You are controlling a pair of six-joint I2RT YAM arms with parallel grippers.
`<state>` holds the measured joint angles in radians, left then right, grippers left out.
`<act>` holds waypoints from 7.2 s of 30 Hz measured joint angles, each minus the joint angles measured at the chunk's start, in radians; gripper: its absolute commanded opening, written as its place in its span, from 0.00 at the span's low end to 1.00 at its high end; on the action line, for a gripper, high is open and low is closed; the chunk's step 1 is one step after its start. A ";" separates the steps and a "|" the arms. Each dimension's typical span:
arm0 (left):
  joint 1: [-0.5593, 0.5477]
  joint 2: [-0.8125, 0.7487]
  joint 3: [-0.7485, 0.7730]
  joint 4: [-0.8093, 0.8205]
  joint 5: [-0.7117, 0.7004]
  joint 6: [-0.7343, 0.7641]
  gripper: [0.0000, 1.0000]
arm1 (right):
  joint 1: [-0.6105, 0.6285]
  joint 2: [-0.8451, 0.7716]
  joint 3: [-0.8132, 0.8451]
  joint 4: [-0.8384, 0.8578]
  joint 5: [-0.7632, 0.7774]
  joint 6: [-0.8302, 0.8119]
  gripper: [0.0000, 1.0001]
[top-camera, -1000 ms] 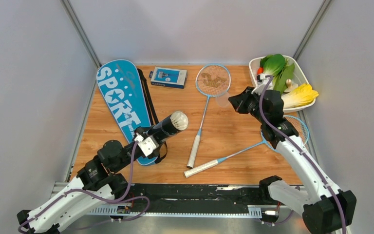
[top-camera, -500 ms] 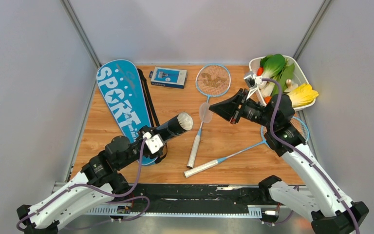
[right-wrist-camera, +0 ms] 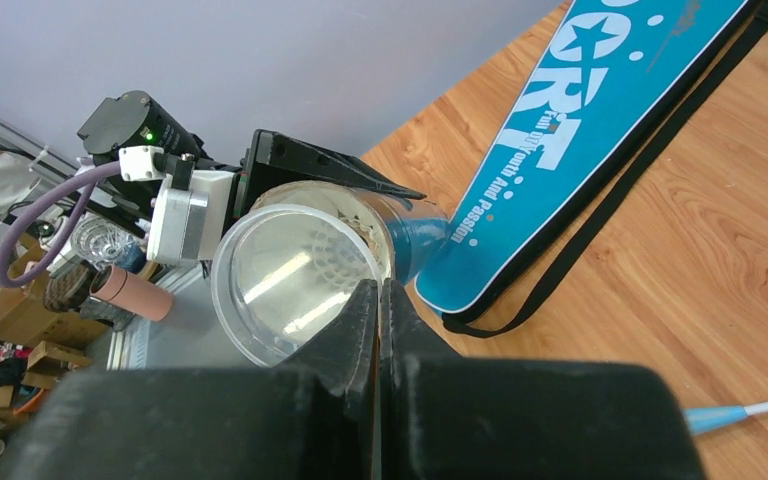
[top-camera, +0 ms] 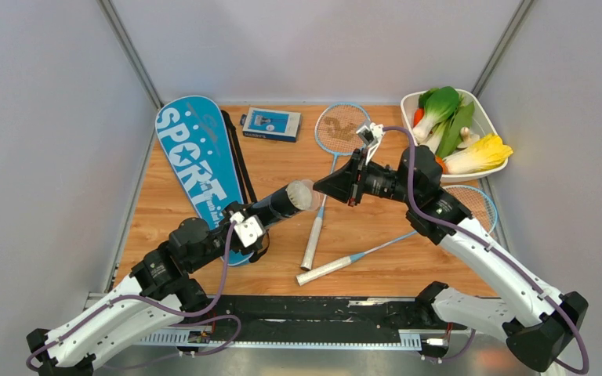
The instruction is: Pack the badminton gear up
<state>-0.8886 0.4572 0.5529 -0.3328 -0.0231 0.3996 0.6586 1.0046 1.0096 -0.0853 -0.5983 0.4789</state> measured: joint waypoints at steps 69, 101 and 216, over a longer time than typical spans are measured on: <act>0.002 0.024 0.013 -0.048 0.067 -0.004 0.58 | 0.155 0.073 0.013 0.042 0.131 -0.014 0.44; 0.005 -0.004 0.019 -0.042 0.076 -0.058 0.57 | 0.190 -0.008 -0.076 0.076 0.145 0.048 0.35; -0.005 -0.220 -0.017 0.205 -0.175 -0.484 1.00 | -0.245 0.174 -0.266 0.144 0.829 -0.142 0.38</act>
<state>-0.8932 0.2375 0.5362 -0.1276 -0.1986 -0.0841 0.4141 1.1790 0.7433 0.0586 0.2310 0.3367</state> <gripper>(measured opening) 1.000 0.676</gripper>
